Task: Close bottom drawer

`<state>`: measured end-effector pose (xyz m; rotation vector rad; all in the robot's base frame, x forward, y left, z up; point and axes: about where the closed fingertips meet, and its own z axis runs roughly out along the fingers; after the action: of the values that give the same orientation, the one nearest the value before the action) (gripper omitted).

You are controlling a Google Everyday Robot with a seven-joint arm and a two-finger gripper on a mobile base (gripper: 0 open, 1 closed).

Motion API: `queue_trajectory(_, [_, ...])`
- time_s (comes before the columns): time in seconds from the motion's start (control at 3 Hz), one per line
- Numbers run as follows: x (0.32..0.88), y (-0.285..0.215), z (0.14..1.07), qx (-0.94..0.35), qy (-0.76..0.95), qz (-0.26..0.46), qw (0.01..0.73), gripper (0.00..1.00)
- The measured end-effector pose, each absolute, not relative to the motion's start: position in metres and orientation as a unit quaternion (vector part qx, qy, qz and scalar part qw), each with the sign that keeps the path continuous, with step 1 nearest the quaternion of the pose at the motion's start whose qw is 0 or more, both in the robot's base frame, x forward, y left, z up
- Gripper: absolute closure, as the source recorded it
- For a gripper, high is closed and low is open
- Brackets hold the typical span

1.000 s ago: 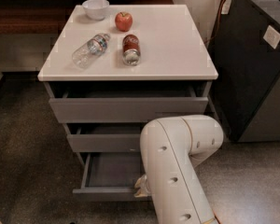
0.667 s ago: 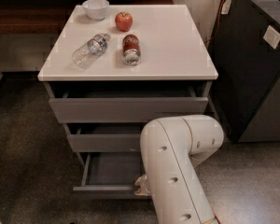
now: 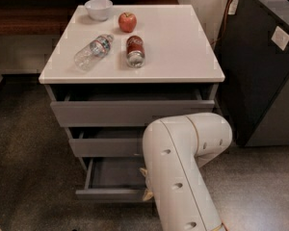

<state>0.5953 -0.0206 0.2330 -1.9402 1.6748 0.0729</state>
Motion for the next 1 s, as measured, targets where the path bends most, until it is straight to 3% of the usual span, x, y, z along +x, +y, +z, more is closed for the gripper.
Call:
queue_trajectory(0.67, [0.573, -0.002, 0.238, -0.739, 0.602, 0.038, 0.3, 0.0])
queue_trajectory(1.0, [0.554, 0.009, 0.233, -0.74, 0.598, 0.051, 0.304, 0.16])
